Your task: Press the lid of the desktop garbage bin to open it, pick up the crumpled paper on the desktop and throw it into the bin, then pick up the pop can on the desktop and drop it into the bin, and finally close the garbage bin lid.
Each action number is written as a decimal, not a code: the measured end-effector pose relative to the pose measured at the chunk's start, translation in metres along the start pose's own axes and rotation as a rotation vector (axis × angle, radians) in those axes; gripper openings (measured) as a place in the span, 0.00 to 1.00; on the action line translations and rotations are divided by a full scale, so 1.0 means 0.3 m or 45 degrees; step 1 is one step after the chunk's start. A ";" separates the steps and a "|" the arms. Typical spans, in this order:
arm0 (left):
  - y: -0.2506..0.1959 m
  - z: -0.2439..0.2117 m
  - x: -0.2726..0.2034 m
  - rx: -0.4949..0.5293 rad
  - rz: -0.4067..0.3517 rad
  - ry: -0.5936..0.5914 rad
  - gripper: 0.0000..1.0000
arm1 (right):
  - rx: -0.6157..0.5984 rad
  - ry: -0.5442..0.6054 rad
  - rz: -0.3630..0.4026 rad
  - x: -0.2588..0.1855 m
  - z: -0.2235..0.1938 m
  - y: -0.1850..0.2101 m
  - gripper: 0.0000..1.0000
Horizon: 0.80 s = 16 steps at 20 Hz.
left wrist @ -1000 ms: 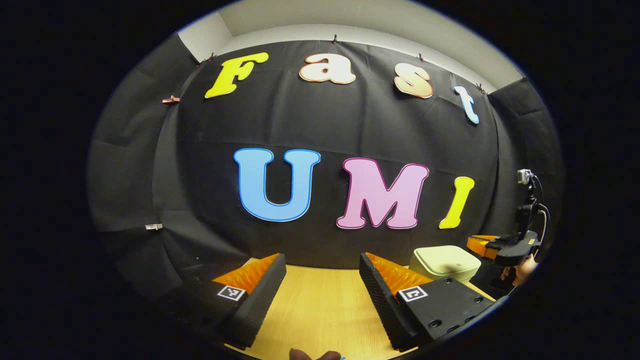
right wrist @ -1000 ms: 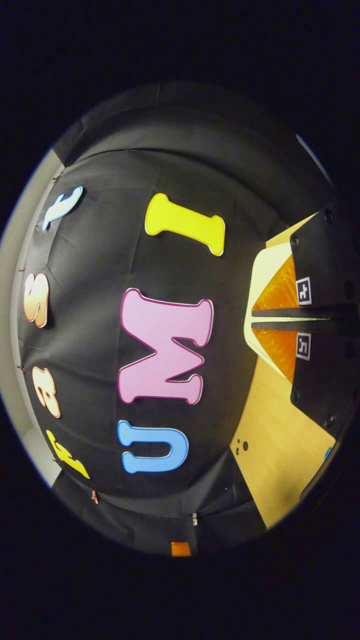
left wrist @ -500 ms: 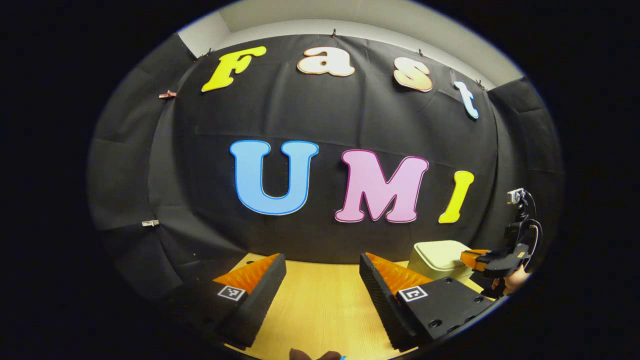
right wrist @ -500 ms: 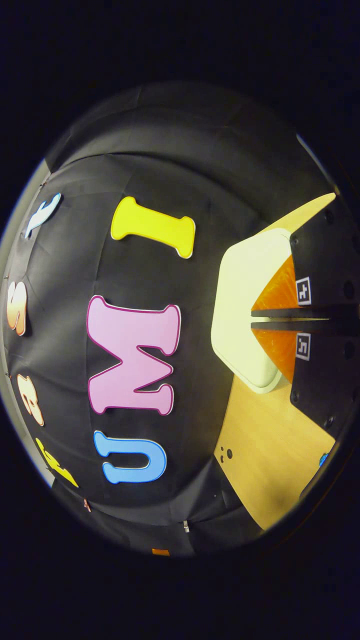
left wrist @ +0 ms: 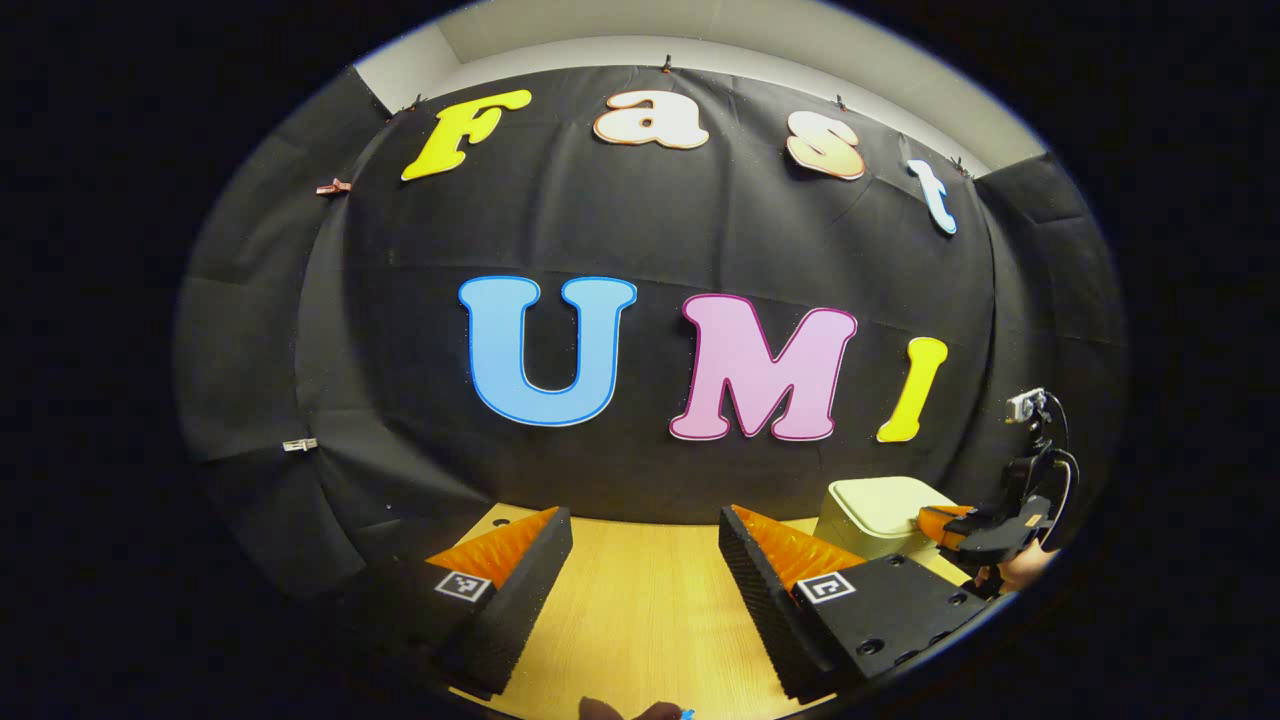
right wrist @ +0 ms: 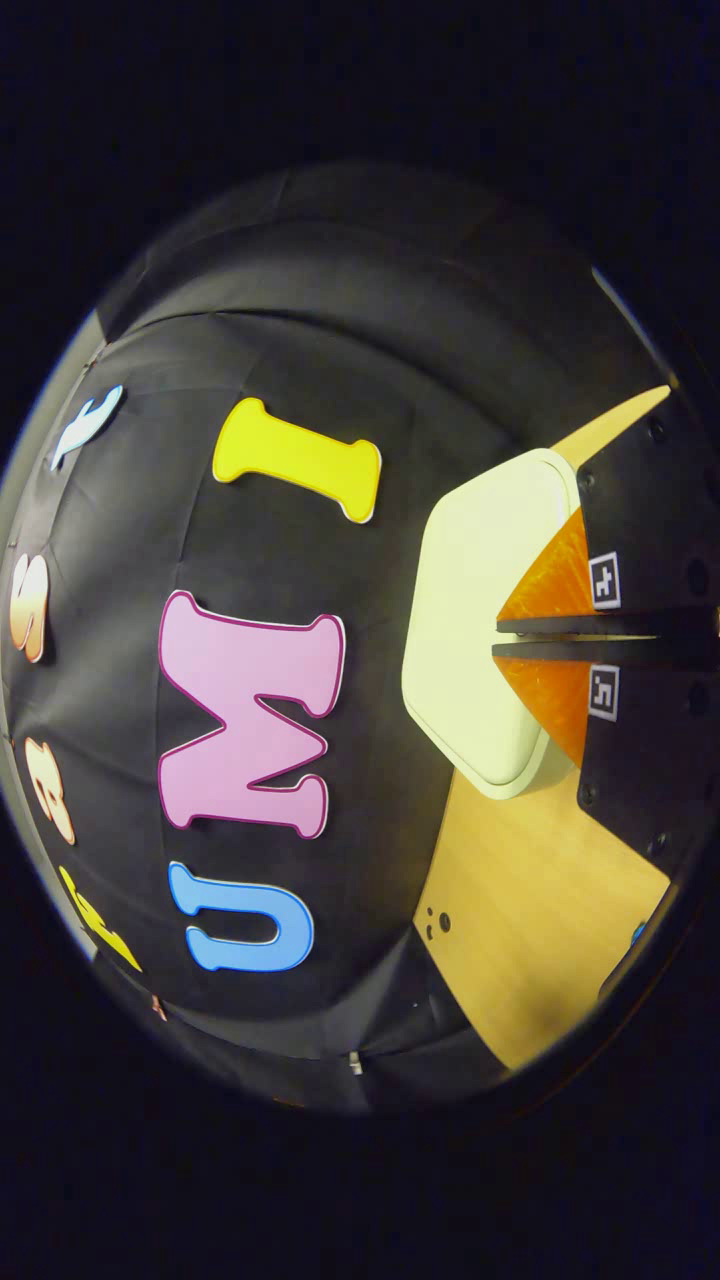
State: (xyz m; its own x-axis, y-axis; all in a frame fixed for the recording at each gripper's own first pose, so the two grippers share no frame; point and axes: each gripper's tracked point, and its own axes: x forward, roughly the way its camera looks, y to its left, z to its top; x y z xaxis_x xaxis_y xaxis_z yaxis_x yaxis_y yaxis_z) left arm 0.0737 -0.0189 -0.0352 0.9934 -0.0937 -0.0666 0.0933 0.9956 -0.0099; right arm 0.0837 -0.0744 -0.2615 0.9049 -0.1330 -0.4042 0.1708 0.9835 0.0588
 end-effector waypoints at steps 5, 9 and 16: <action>0.003 0.016 -0.024 -0.006 0.004 -0.024 0.95 | 0.138 0.006 0.073 -0.014 0.052 0.011 0.06; 0.008 0.016 -0.050 -0.007 0.011 -0.028 0.95 | 0.107 -0.102 0.056 -0.055 0.141 -0.034 0.06; -0.007 -0.011 -0.107 -0.043 -0.015 -0.005 0.95 | 0.086 -0.188 0.076 -0.155 0.223 -0.029 0.05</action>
State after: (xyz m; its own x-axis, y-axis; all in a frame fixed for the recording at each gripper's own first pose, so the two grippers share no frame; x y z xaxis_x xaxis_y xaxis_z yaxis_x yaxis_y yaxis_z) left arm 0.0413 -0.0180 -0.0363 0.9925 -0.1050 -0.0624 0.1023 0.9938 -0.0443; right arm 0.0663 -0.0849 -0.1821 0.9608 -0.0957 -0.2602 0.1361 0.9805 0.1418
